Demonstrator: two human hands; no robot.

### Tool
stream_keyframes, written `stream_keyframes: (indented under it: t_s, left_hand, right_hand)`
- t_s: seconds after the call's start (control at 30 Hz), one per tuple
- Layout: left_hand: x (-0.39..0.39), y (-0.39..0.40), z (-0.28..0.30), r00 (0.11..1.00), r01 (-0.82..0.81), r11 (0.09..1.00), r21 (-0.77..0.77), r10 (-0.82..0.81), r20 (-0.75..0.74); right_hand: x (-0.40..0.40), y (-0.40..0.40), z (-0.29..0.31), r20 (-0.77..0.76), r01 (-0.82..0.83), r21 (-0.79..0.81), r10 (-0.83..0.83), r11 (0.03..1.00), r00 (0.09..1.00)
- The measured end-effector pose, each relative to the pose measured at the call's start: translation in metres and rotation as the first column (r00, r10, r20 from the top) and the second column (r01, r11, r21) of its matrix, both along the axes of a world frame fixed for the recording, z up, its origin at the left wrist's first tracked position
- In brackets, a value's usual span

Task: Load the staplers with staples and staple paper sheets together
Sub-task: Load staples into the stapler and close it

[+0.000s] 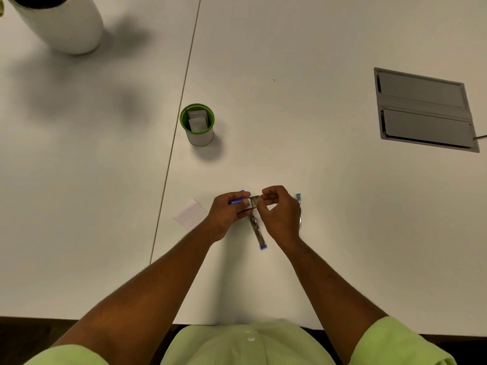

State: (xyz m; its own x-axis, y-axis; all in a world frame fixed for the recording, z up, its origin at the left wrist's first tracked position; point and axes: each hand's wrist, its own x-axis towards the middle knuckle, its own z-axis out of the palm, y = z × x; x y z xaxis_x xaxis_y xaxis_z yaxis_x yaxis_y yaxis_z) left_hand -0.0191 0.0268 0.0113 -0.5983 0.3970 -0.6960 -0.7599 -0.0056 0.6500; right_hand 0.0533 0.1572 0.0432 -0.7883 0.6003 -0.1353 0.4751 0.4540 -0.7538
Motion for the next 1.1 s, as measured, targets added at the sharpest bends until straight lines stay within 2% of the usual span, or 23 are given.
stream_keyframes:
  t_s: [0.1, 0.17, 0.27, 0.4, 0.53, 0.6, 0.63, 0.7, 0.73, 0.77, 0.83, 1.1]
  left_hand:
    - [-0.001, -0.002, 0.001, 1.000, -0.010, 1.000, 0.004, 0.009, 0.008]
    - [-0.003, -0.004, 0.001, 1.000, -0.021, 1.000, 0.008, 0.021, 0.020]
    - [-0.004, -0.006, 0.000, 0.999, -0.039, 0.999, 0.006, 0.039, 0.035]
    - [-0.004, -0.011, 0.000, 0.999, -0.040, 0.999, 0.010, 0.039, 0.031]
    - [-0.002, -0.013, -0.002, 0.998, -0.048, 0.999, 0.011, 0.047, 0.038]
    - [-0.001, -0.013, -0.003, 0.997, -0.056, 0.998, 0.013, 0.055, 0.046]
    - [-0.001, -0.013, -0.003, 0.997, -0.057, 0.998, 0.014, 0.056, 0.048]
    - [0.001, -0.011, -0.002, 0.998, -0.047, 0.999, 0.013, 0.047, 0.041]
    - [0.002, -0.010, -0.002, 0.999, -0.037, 0.999, 0.012, 0.036, 0.033]
    - [0.004, -0.009, -0.001, 0.999, -0.026, 1.000, 0.012, 0.026, 0.024]
    - [0.007, -0.008, 0.000, 1.000, -0.016, 1.000, 0.020, 0.015, 0.014]
    - [0.016, -0.007, 0.004, 0.999, 0.022, 1.000, 0.005, -0.022, -0.033]
  right_hand:
    - [0.001, 0.006, -0.004, -0.023, 0.120, -0.040, -0.121, 0.992, 0.992]
    - [0.003, 0.013, -0.011, 0.046, 0.148, -0.050, -0.146, 0.988, 0.988]
    - [0.007, 0.022, -0.021, 0.166, 0.097, 0.006, -0.096, 0.995, 0.981]
    - [0.014, 0.028, -0.033, 0.227, -0.056, 0.098, 0.032, 0.994, 0.973]
    - [0.016, 0.029, -0.037, 0.222, -0.019, 0.131, -0.011, 0.991, 0.975]
    - [0.016, 0.027, -0.034, 0.178, 0.098, 0.053, -0.106, 0.994, 0.978]
    - [0.015, 0.025, -0.031, 0.158, 0.181, -0.073, -0.168, 0.981, 0.973]
    - [0.012, 0.020, -0.023, 0.142, 0.278, -0.418, -0.241, 0.865, 0.960]
    - [0.011, 0.017, -0.018, 0.133, 0.261, -0.554, -0.225, 0.791, 0.965]
    - [0.010, 0.014, -0.015, 0.125, 0.218, -0.621, -0.180, 0.753, 0.976]
    - [0.009, 0.008, -0.011, 0.106, 0.159, -0.655, -0.120, 0.739, 0.987]
    - [0.015, 0.000, -0.016, 0.098, 0.153, -0.544, -0.118, 0.825, 0.988]
